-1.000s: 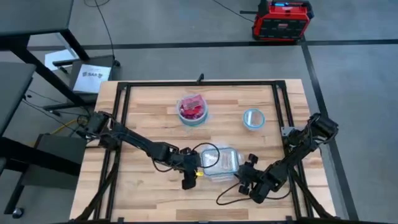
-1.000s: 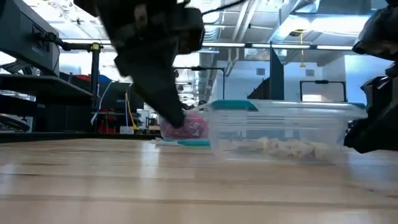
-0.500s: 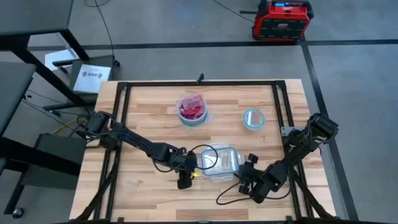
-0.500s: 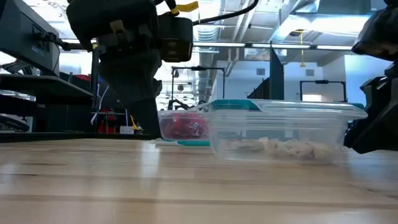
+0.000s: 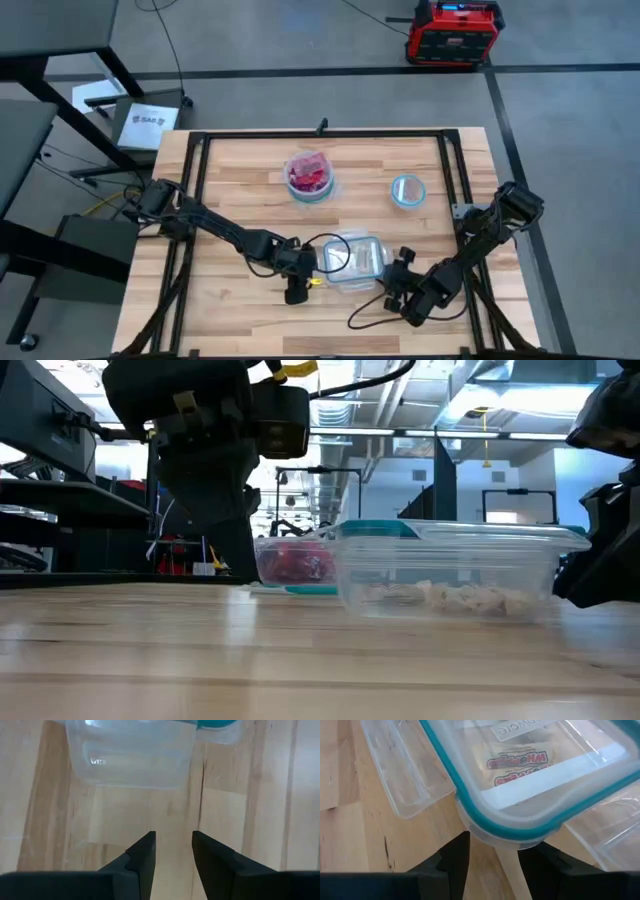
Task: Sort candy
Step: Close the rectangular transparent bin
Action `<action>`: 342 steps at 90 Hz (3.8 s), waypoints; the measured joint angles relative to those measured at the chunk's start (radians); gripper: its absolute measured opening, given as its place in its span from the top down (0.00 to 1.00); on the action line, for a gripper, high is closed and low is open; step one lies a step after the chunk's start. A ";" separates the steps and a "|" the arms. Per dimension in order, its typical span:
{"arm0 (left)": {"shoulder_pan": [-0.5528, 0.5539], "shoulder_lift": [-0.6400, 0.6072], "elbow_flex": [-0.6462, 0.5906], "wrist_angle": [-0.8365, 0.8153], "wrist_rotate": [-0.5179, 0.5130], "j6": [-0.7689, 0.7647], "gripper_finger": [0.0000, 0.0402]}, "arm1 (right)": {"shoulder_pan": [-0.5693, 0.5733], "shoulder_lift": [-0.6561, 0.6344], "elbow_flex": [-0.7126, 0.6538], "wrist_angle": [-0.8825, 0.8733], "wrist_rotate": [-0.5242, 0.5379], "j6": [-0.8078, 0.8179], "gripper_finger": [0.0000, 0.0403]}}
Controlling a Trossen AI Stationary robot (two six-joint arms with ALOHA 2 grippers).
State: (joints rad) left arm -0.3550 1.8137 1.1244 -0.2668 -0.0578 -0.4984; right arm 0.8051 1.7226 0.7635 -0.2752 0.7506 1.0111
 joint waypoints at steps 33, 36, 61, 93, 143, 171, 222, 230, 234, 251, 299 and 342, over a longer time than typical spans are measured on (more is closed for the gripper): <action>0.000 0.000 0.000 0.000 0.000 0.012 0.72 | 0.000 0.000 0.000 0.000 0.000 0.000 0.63; 0.000 0.000 0.000 0.000 0.000 0.012 0.72 | 0.000 0.000 0.000 0.000 0.000 0.000 0.63; -0.004 0.000 0.000 0.000 -0.001 0.012 0.72 | 0.000 0.000 0.000 0.000 0.000 0.000 0.63; -0.004 0.000 0.000 0.002 -0.001 0.040 0.72 | 0.000 0.000 0.000 0.000 -0.003 0.000 0.63; -0.004 0.000 0.000 0.003 -0.001 0.049 0.72 | 0.000 0.000 0.000 0.002 -0.011 0.000 0.63; -0.004 0.000 0.000 0.003 -0.002 0.067 0.72 | -0.001 0.000 0.000 0.002 -0.011 0.000 0.63; -0.004 0.000 0.000 0.040 -0.021 0.096 0.72 | -0.001 0.000 0.000 0.000 -0.013 -0.002 0.63; -0.004 0.000 0.000 0.040 -0.022 0.096 0.72 | -0.001 0.000 0.000 0.000 -0.015 -0.002 0.63; -0.004 0.000 0.000 0.040 -0.022 0.102 0.72 | -0.001 0.000 0.000 0.000 -0.015 -0.002 0.63; -0.004 -0.012 0.000 0.043 -0.022 0.140 0.72 | -0.001 0.000 0.000 0.000 -0.015 -0.002 0.63; 0.022 -0.128 0.001 0.355 -0.156 0.337 0.72 | -0.002 0.000 0.000 0.008 -0.017 -0.015 0.63; 0.106 -0.045 0.002 0.307 0.026 0.294 0.72 | -0.008 -0.001 0.001 0.021 -0.021 -0.028 0.63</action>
State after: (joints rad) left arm -0.2486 1.7691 1.1267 0.0400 -0.0322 -0.2042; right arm 0.7975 1.7214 0.7645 -0.2538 0.7295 0.9836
